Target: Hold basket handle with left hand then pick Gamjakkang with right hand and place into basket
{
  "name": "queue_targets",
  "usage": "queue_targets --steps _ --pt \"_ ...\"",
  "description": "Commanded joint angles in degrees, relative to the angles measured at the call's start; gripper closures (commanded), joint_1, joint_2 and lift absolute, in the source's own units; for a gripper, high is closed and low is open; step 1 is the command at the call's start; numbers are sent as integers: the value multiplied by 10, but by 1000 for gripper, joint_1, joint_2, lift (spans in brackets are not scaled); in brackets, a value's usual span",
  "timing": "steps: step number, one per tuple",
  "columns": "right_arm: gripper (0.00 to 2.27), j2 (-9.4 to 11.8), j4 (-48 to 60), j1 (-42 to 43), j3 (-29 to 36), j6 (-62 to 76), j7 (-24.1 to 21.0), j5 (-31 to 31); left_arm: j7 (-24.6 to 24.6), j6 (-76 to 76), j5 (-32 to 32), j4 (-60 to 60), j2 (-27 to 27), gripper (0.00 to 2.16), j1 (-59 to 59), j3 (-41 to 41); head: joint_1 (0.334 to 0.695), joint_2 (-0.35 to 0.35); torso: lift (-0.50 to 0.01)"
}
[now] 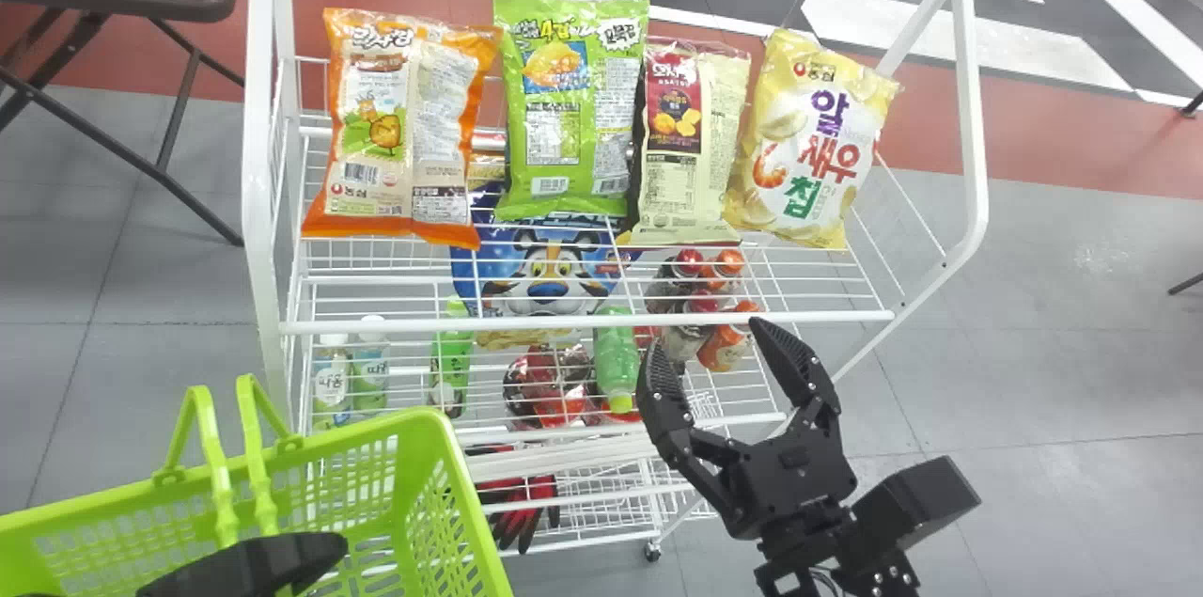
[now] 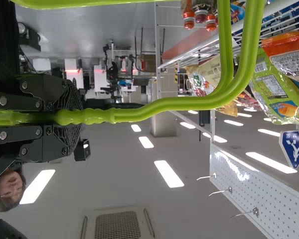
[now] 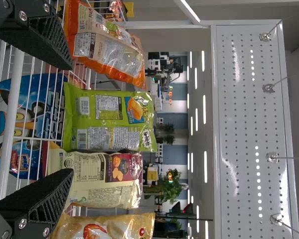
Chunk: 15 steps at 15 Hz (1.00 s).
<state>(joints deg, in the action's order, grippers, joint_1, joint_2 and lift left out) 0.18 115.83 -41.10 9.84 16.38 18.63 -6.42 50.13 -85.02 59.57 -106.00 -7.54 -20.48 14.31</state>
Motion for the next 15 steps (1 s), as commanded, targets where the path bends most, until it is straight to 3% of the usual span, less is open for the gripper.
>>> queue_targets --steps 1,12,15 --pt "63 -2 -1 1 -2 -5 -1 5 0 0 1 0 0 2145 0 -1 695 -350 -17" --pt "53 -2 4 37 -32 -58 -14 6 -3 -4 8 -3 -5 2145 1 -1 695 -323 -17" --pt "53 -2 19 91 -66 -160 -33 15 0 -4 11 -7 -6 2142 -5 1 695 -284 -17"
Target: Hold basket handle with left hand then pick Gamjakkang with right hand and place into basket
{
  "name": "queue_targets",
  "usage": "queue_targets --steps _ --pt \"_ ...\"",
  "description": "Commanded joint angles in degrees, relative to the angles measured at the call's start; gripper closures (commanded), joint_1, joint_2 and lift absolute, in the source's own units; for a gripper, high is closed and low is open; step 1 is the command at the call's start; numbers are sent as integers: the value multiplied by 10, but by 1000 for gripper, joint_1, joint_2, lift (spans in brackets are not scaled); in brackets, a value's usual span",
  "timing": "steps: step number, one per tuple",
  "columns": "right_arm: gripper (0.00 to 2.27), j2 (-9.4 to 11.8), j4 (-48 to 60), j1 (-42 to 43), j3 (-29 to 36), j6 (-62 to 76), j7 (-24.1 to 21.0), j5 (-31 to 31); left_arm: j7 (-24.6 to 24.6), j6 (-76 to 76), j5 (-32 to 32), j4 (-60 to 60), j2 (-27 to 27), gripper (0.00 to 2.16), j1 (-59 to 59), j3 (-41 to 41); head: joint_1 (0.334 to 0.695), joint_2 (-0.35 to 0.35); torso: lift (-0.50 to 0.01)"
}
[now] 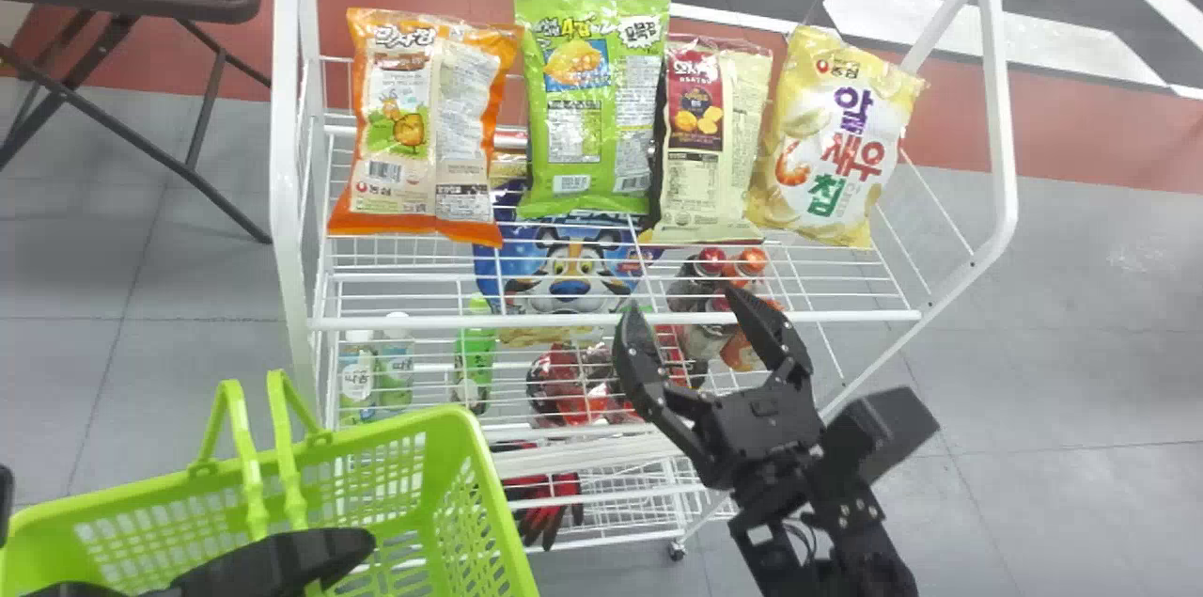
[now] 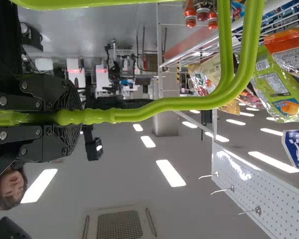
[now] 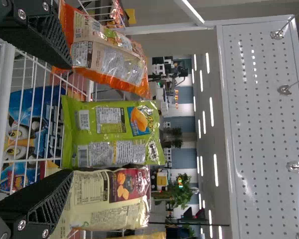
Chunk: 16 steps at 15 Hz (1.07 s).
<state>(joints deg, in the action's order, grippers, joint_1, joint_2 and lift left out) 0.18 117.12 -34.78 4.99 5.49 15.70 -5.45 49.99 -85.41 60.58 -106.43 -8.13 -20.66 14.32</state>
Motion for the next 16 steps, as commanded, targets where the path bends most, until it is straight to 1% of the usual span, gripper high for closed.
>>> queue_targets --steps 1,4,5,6,10,12,14,15,16 --pt "53 -2 7 45 -30 -81 -11 10 1 0 1 -4 0 2145 -5 1 695 -271 -17" --pt "53 -2 4 96 -78 -157 -35 37 2 -2 6 -12 -1 2145 -10 4 695 -219 -17" --pt "53 -2 1 113 -95 -176 -46 42 2 -2 7 -13 -1 2145 -10 4 695 -198 -17" --pt "53 -2 -3 129 -109 -192 -52 47 3 -2 7 -13 -1 2145 -10 3 695 -160 -17" --pt "53 -2 -32 204 -154 -262 -94 57 4 -2 8 -13 -4 2145 -13 0 695 -81 -17" --pt "53 -2 -43 232 -161 -294 -110 50 4 -2 7 -13 -10 2145 -10 -5 695 -61 -17" --pt "53 -2 -65 262 -177 -315 -115 48 3 -2 7 -13 -16 2145 -9 -10 695 -44 -17" --pt "53 -2 -78 278 -182 -323 -127 48 3 -2 7 -13 -18 2145 -6 -14 695 -37 -17" --pt "53 -2 -85 291 -185 -332 -127 47 2 -2 7 -12 -20 2145 -3 -18 695 -30 -17"
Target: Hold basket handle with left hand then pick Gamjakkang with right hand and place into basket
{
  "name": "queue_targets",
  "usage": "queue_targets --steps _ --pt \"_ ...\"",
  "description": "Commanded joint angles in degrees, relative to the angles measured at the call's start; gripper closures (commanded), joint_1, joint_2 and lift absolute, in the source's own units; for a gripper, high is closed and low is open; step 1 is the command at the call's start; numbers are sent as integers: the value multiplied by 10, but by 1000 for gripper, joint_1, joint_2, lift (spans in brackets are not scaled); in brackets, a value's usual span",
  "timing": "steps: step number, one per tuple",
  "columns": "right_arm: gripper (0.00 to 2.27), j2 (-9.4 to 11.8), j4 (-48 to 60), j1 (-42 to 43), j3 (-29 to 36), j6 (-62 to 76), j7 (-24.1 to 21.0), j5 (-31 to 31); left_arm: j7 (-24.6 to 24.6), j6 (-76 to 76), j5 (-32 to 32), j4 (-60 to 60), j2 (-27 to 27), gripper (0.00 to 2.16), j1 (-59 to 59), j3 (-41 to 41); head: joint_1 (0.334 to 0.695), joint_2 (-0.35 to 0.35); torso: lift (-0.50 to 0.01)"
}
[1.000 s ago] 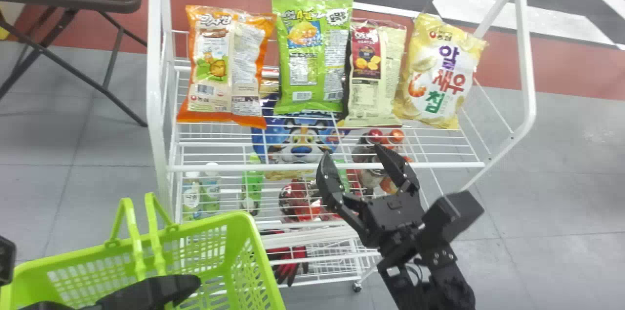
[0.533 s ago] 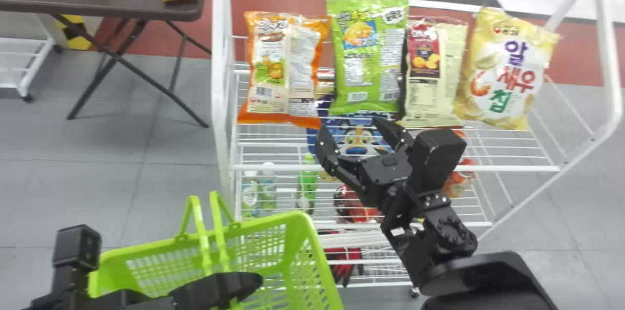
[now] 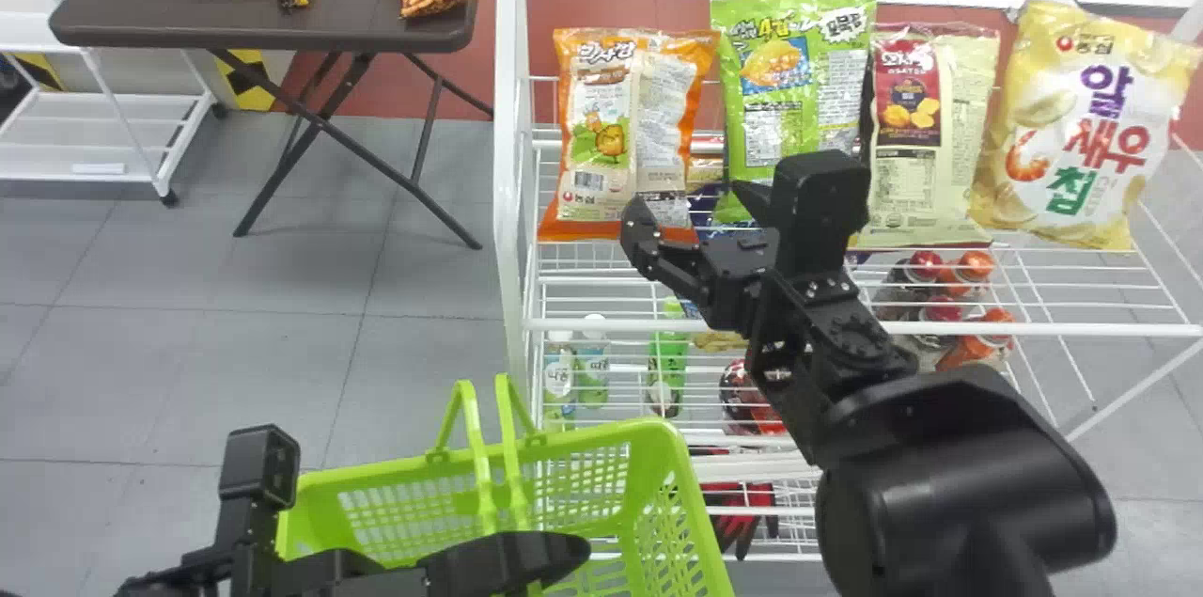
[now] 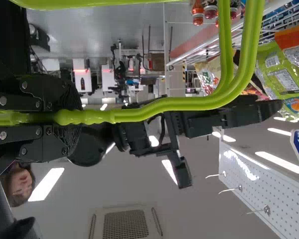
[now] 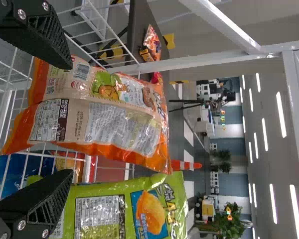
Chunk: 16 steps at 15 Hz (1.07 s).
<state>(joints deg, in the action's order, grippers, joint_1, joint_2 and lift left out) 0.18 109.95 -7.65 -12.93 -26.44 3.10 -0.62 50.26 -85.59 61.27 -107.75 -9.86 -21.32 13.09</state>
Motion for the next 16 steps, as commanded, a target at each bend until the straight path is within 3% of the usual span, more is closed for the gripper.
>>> queue_targets --steps 1,9,11,12,13,14,16 --pt "53 -2 -22 34 -12 -13 -5 -1 -1 0 0 1 -3 2145 5 -10 695 -27 -17" --pt "60 -2 -126 135 -47 -46 -43 3 -2 0 1 6 -13 2145 15 -25 695 1 -17" --pt "211 -2 -139 150 -54 -46 -36 10 -2 0 3 7 -15 2145 15 -25 695 0 -17" --pt "424 -2 -142 155 -56 -50 -34 11 -2 -2 3 7 -15 2145 15 -25 695 1 -17" --pt "812 -2 -144 159 -61 -50 -34 11 -2 0 3 7 -15 2145 15 -25 695 4 -17" --pt "1362 -2 -147 162 -62 -53 -34 11 -2 0 3 7 -15 2145 15 -25 695 12 -17" --pt "2132 -2 -146 164 -62 -71 -27 11 -2 -2 3 7 -16 2145 14 -25 695 17 -17"
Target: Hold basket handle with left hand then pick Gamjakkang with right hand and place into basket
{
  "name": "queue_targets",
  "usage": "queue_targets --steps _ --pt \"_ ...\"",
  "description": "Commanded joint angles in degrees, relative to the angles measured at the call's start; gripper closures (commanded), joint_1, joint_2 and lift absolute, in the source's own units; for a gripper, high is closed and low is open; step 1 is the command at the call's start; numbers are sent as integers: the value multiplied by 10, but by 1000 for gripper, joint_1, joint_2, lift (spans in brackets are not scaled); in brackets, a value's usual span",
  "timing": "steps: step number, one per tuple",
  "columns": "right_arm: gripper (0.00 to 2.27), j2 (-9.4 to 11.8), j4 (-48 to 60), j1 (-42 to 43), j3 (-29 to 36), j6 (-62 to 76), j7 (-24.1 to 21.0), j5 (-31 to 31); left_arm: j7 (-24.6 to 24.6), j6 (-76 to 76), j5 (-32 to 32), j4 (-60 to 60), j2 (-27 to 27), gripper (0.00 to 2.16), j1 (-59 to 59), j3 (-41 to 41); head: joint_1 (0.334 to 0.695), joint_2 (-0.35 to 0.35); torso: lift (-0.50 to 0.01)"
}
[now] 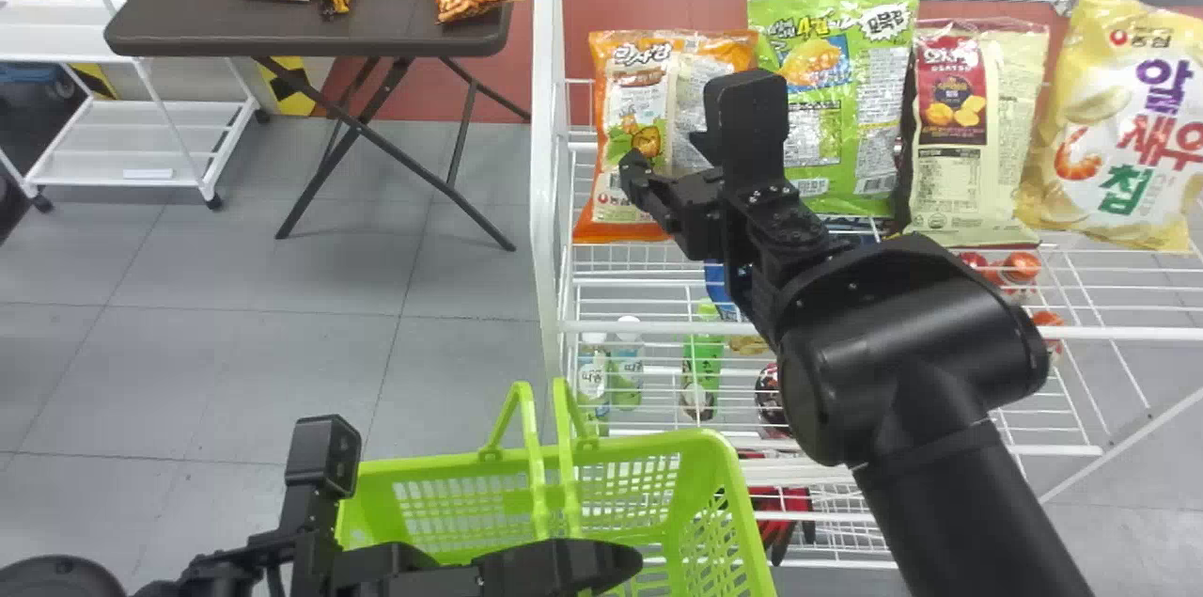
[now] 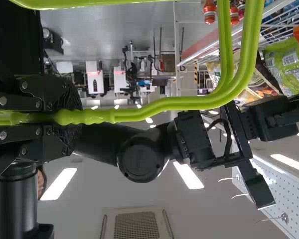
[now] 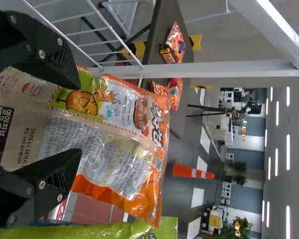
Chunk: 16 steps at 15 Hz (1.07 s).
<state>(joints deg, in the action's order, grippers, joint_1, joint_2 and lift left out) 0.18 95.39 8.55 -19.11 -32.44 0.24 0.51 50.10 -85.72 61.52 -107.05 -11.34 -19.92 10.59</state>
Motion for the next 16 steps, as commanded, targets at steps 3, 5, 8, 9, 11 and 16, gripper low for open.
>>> queue_targets --steps 3,5,8,9,11,16 --pt "2243 -2 -1 2 0 -13 2 10 0 0 0 0 -1 2145 0 0 695 19 -17" --pt "2243 -2 1 -5 2 -11 2 10 -1 0 0 0 -1 2145 0 0 695 17 -17" --pt "2243 -2 30 -27 7 -6 1 13 -2 0 0 2 -1 2145 0 0 695 15 -17" --pt "2243 -2 47 -42 10 -7 1 21 -2 0 0 3 -1 2145 0 0 695 13 -17" --pt "2243 -2 102 -76 17 -13 1 63 -2 0 0 3 -1 2145 0 0 695 10 -17" --pt "2246 -2 266 -155 23 -60 3 102 -4 0 -1 3 0 2145 0 0 695 -32 -17"
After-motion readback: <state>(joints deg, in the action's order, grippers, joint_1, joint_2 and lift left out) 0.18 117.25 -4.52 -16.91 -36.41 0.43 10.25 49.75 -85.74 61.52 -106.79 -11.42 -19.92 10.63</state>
